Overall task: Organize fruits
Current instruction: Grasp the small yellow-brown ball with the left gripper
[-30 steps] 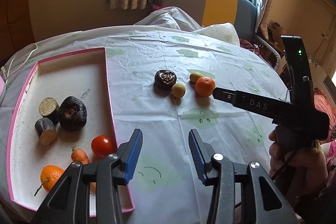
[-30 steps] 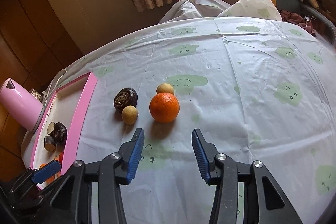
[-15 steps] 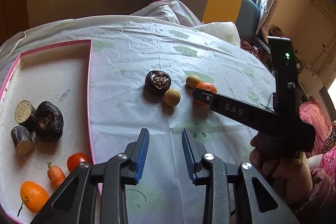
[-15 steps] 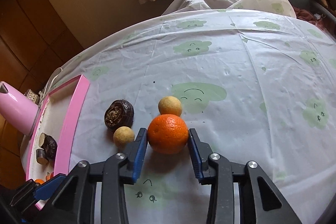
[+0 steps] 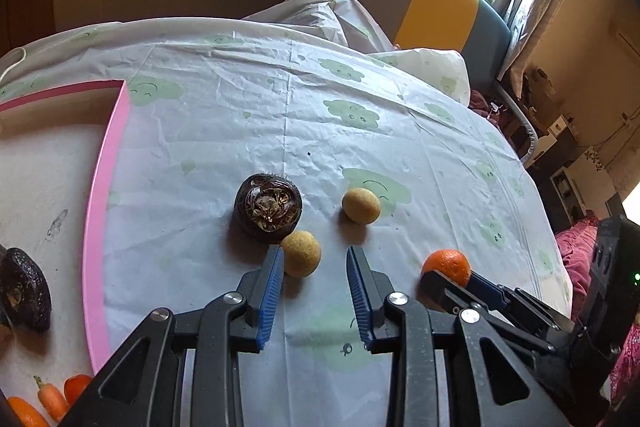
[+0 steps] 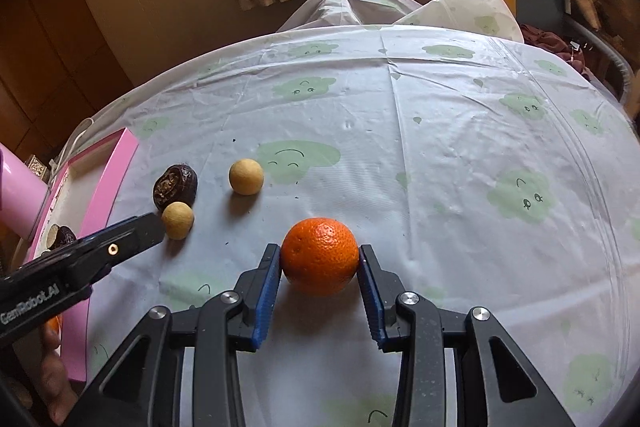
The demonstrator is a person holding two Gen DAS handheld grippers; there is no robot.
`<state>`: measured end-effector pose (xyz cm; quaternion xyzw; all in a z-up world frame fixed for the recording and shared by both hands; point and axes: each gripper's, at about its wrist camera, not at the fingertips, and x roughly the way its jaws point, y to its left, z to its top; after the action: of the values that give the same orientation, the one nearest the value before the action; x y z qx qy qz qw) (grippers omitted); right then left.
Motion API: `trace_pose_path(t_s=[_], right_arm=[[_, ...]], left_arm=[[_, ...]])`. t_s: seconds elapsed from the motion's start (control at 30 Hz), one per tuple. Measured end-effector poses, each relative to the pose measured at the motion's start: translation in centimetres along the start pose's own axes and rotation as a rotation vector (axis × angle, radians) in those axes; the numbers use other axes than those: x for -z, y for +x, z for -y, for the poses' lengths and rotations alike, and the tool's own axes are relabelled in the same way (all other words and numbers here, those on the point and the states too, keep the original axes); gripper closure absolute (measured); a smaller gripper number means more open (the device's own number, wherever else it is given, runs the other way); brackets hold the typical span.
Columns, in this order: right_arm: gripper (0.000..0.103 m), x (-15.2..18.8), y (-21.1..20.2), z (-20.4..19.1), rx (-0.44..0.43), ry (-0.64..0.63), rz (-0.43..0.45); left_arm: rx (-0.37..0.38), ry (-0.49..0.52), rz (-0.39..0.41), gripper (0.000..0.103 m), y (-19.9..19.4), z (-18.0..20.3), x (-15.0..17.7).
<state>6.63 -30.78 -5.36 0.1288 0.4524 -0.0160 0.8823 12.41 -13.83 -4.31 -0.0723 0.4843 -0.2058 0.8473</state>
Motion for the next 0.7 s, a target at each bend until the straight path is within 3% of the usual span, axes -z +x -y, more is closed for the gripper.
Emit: trace_pose_path(t_s=[0.2,0.23,0.37,0.7], right_arm=[[0.064,0.3,-0.1,0.5,-0.032,0.024,0.019],[0.064,0.4,-0.1,0.5,-0.029,0.021,0.019],[0.064,0.3,-0.1,0.4,-0.026,0.013,0.018],[0.064,0.5,-0.3,0.4,-0.014,0.033,0.02]], left_arm=[[-0.063,-0.009,-0.012,0.071,1.6,-0.2,-0.3],[-0.068,-0.003,-0.015,0.077,1.8,-0.2,-0.1],[-0.048,0.014,0.003,0.078,1.2,-0.3,0.6],[-0.055,0.136,0.026,0.078,-1.8,1.1,5.5]])
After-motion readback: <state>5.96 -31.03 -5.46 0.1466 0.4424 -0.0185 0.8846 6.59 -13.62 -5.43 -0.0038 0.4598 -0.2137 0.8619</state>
